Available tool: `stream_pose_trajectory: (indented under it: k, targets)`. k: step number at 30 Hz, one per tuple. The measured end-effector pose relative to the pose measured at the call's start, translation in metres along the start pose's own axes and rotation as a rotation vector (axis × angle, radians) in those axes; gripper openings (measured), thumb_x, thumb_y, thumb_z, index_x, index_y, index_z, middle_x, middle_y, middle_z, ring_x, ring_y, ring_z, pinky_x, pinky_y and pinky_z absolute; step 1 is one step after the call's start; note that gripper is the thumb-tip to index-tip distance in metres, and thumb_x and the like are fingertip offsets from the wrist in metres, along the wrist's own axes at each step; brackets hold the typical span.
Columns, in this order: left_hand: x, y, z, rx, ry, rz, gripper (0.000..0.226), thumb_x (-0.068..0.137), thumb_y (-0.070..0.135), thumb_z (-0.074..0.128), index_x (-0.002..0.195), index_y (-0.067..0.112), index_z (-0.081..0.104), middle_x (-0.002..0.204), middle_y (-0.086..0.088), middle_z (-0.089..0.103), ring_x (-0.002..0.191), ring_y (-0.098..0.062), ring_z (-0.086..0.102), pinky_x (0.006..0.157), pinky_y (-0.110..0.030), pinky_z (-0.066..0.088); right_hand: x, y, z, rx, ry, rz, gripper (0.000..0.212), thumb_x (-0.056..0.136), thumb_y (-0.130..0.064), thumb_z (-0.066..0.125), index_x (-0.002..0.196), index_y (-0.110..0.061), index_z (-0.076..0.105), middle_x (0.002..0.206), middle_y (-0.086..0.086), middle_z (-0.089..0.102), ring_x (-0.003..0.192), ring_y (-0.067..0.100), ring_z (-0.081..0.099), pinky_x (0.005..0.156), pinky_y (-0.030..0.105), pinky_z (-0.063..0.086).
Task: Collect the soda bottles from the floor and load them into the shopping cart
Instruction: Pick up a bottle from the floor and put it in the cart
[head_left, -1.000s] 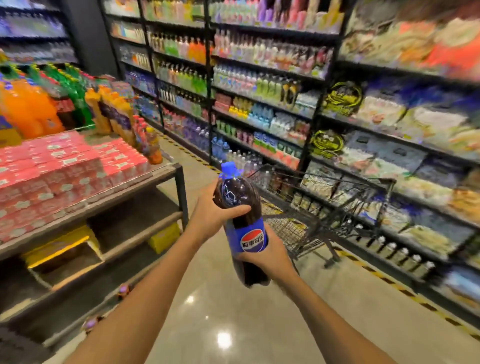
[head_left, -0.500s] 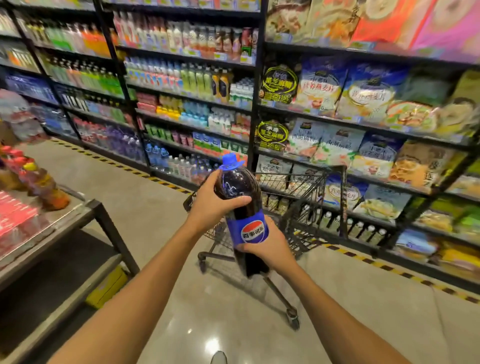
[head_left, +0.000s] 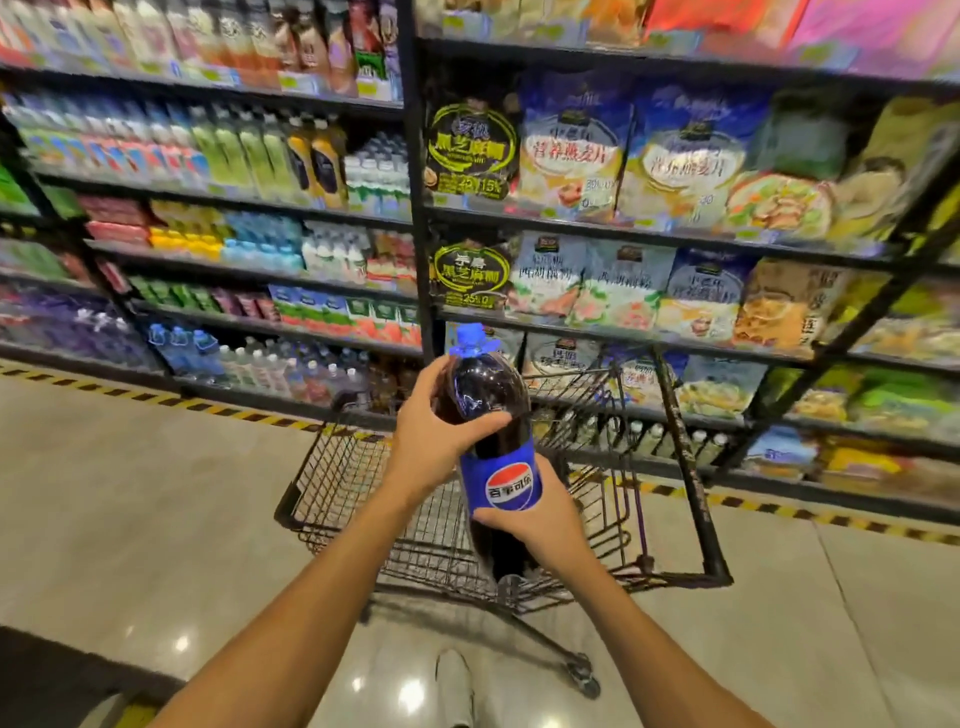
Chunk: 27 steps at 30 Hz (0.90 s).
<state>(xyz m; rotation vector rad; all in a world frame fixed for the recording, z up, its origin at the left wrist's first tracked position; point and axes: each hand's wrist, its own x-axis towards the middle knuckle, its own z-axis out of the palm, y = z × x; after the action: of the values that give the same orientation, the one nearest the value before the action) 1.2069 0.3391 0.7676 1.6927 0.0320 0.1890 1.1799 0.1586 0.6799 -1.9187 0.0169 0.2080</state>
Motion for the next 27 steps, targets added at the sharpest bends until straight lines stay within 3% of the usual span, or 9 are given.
stream_pose_trajectory:
  k: [5,9,13,17,20,23,27]
  targets:
    - [0.087,-0.04,0.014,0.017,-0.035,-0.073,0.085,0.071,0.021,0.093,0.144,0.024,0.049,0.13,0.017,0.063,0.115,0.004,0.062,0.091,-0.017,0.054,0.085,0.024,0.01,0.029,0.001,0.088,0.085,0.051,-0.046,0.101,0.124,-0.045,0.056,0.11,-0.022,0.074,0.099,0.001,0.072,0.093,0.039,0.061]
    - [0.144,-0.089,0.019,0.011,-0.099,-0.169,0.082,0.071,0.014,0.092,0.141,0.023,0.05,0.129,0.018,0.063,0.112,0.009,0.063,0.09,-0.013,0.053,0.13,0.051,0.025,0.053,0.017,0.179,0.076,0.056,-0.039,0.1,0.116,-0.05,0.055,0.105,-0.034,0.071,0.096,-0.006,0.07,0.085,0.021,0.059]
    - [0.187,-0.159,0.029,0.021,-0.142,-0.321,0.085,0.07,0.013,0.093,0.143,0.021,0.05,0.133,0.007,0.065,0.12,-0.006,0.063,0.099,-0.024,0.054,0.172,0.099,0.043,0.03,0.006,0.329,0.082,0.055,-0.042,0.102,0.123,-0.036,0.057,0.105,-0.019,0.072,0.097,0.006,0.071,0.087,0.027,0.06]
    - [0.213,-0.231,0.049,0.024,-0.206,-0.45,0.09,0.063,0.023,0.096,0.141,0.021,0.052,0.132,0.006,0.065,0.118,-0.005,0.064,0.101,-0.029,0.053,0.199,0.154,0.057,0.062,0.024,0.486,0.093,0.051,-0.045,0.101,0.128,-0.039,0.05,0.115,-0.017,0.072,0.104,0.006,0.071,0.094,0.034,0.06]
    - [0.232,-0.285,0.063,0.047,-0.254,-0.536,0.073,0.064,0.022,0.095,0.125,0.034,0.058,0.123,0.011,0.068,0.107,0.003,0.066,0.093,-0.024,0.054,0.216,0.193,0.069,0.113,0.023,0.578,0.09,0.051,-0.041,0.101,0.126,-0.038,0.052,0.115,-0.013,0.073,0.105,0.006,0.071,0.092,0.032,0.06]
    - [0.244,-0.338,0.079,0.029,-0.304,-0.605,0.063,0.073,0.008,0.09,0.122,0.03,0.057,0.115,0.018,0.067,0.092,0.02,0.063,0.086,-0.014,0.055,0.235,0.243,0.085,0.136,0.02,0.664,0.084,0.053,-0.025,0.105,0.123,-0.03,0.059,0.11,-0.008,0.078,0.103,0.014,0.074,0.09,0.037,0.062]
    - [0.255,-0.401,0.095,0.017,-0.389,-0.721,0.05,0.08,-0.007,0.08,0.096,0.035,0.057,0.073,0.038,0.067,0.071,0.022,0.062,0.067,-0.006,0.051,0.259,0.307,0.112,0.155,0.011,0.786,0.072,0.059,-0.006,0.102,0.119,-0.019,0.065,0.105,-0.001,0.079,0.099,0.02,0.076,0.084,0.033,0.063]
